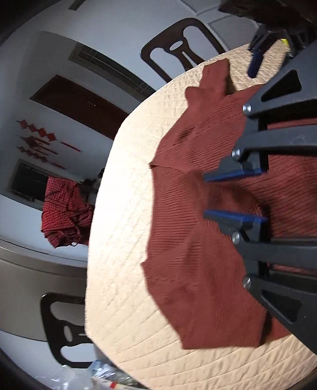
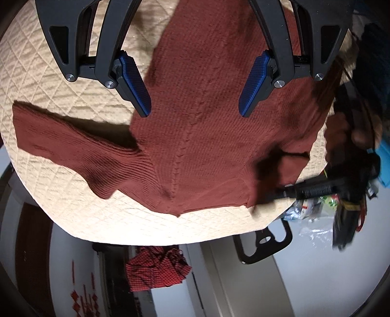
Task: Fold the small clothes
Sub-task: 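Fold the held sleeve across the sweater chest with the left gripper, release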
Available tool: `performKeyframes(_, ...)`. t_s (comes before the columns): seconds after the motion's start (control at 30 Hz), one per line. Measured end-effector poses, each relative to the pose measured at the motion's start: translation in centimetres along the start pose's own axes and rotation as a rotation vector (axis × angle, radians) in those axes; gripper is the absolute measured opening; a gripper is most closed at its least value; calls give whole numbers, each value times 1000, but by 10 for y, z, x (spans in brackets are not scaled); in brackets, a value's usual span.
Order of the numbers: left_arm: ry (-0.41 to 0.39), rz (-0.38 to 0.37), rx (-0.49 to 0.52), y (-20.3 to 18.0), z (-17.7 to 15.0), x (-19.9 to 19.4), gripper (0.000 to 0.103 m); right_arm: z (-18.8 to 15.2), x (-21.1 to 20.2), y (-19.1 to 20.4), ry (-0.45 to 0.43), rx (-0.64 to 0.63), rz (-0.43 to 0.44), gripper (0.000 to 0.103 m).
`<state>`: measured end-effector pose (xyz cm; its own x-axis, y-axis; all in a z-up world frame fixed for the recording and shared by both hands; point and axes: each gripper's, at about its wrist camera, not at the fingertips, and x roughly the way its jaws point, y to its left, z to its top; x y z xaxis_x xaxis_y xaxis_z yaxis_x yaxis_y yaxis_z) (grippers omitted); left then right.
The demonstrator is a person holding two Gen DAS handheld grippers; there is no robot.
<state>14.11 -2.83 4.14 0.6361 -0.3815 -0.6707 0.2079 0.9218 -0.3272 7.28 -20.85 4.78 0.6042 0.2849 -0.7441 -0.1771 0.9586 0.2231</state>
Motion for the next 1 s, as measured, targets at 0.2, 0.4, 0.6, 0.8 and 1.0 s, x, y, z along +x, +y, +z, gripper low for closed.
performKeyframes(0.2, -92, 35, -26, 26, -7, -39, 50, 19, 7, -3, -2, 63, 81, 74)
performKeyframes(0.4, -92, 282, -109, 89, -9, -40, 49, 54, 39, 16, 30, 53, 168, 44)
performKeyframes(0.6, -56, 275, -136, 110, -21, -33, 20, 75, 87, 39, 121, 13, 221, 36)
performKeyframes(0.8, -56, 226, -92, 103, -28, -27, 16, 79, 124, 47, 181, -27, 164, 24)
performKeyframes(1.0, -6, 224, -67, 101, -27, -12, 16, 84, 124, 38, 161, -13, 130, 8)
